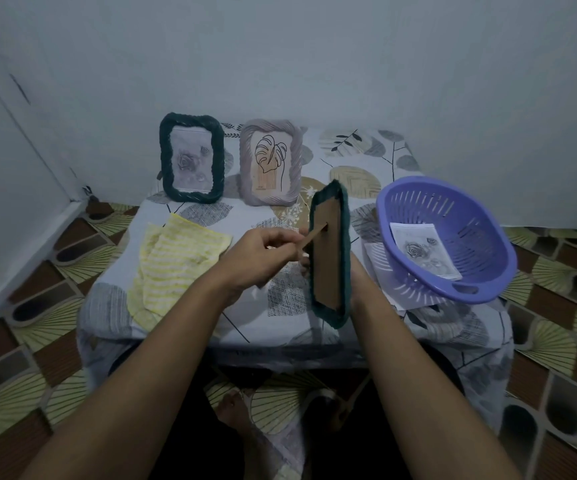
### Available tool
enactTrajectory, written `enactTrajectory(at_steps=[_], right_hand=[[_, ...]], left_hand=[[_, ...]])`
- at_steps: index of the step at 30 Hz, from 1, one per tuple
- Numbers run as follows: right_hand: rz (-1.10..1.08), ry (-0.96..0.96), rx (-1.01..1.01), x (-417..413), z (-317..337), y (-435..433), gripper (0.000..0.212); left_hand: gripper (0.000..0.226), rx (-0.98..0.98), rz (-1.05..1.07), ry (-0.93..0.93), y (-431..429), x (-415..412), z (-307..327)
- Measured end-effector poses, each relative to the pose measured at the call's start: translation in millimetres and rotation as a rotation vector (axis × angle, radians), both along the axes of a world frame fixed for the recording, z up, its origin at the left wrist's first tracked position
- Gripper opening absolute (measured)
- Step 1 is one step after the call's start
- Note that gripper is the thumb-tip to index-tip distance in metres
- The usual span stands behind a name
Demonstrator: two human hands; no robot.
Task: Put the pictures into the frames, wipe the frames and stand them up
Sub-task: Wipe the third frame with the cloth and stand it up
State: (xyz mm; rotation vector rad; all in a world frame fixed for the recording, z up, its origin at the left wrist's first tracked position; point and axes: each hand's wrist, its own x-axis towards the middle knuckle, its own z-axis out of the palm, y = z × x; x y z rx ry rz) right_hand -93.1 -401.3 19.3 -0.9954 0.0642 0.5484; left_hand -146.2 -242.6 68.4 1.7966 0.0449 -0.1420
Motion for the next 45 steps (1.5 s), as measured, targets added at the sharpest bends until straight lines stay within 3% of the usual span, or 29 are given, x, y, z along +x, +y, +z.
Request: enactTrajectory(at_steps=[5, 8, 12, 14, 18, 22, 24, 26, 30, 33, 36, 39, 42, 45], right_hand=[[-0.051, -0.034, 0.1, 2.2, -0.5, -12.5, 0.026], [-0.093, -0.095, 0.046, -0.6, 2.6, -17.8, 0.026], [-0.192, -0.178, -0.076, 6.4, 0.6, -20.3, 0.025], [-0.23, -0.223, -0.106, 8.1, 3.6, -20.4, 0.023], [-0.29, -0.299, -0.158, 8.1, 12.1, -19.4, 0.022], [-0.347, -0.393, -0.298, 9.4, 18.2, -20.4, 0.024], [-0.357, -0.434, -0.337, 10.1, 20.0, -21.7, 0.024], [-0.349, -0.505, -0.43, 10.4, 22.8, -22.7, 0.025], [-0.367, -0.683, -0.792, 18.7, 29.9, -23.6, 0.037], [-0.36, -0.712, -1.17, 31.7, 39.6, -28.3, 0.064], [-0.334, -0.714, -1.195, 47.2, 46.8, -33.3, 0.061], [-0.363, -0.69, -1.122, 63.3, 51.0, -36.8, 0.071], [-0.384, -0.628, -1.129, 83.2, 55.8, -43.6, 0.054], [-0.36, -0.582, -1.185, 103.0, 59.5, -53.8, 0.052]], left_hand=[[0.021, 0.029, 0.077, -0.109, 6.5, 1.7, -10.6], [0.009, 0.068, 0.128, -0.168, 10.8, 3.3, -16.8], [0.036, 0.296, 0.217, -0.23, 8.8, 3.8, -22.3], [0.037, 0.274, 0.226, -0.176, 7.1, 3.5, -23.9], [0.023, 0.06, 0.25, 0.001, 2.8, 11.8, -31.9], [0.026, -0.429, 0.211, 0.197, -3.0, 21.6, -29.0], [0.043, -0.654, 0.144, 0.266, -3.8, 27.1, -25.8], [0.049, -0.742, 0.132, 0.236, -5.5, 36.7, -22.8], [0.047, -0.592, 0.243, 0.122, -9.5, 66.5, -21.0], [0.047, -0.505, 0.319, 0.116, -9.6, 90.6, -19.8], [0.05, -0.506, 0.294, 0.081, -18.1, 111.8, -14.1], [0.053, -0.548, 0.287, 0.068, -29.6, 131.6, -9.1], [0.049, -0.553, 0.261, 0.091, -39.3, 153.7, -4.7], [0.048, -0.505, 0.208, 0.102, -47.9, 177.1, -4.8]])
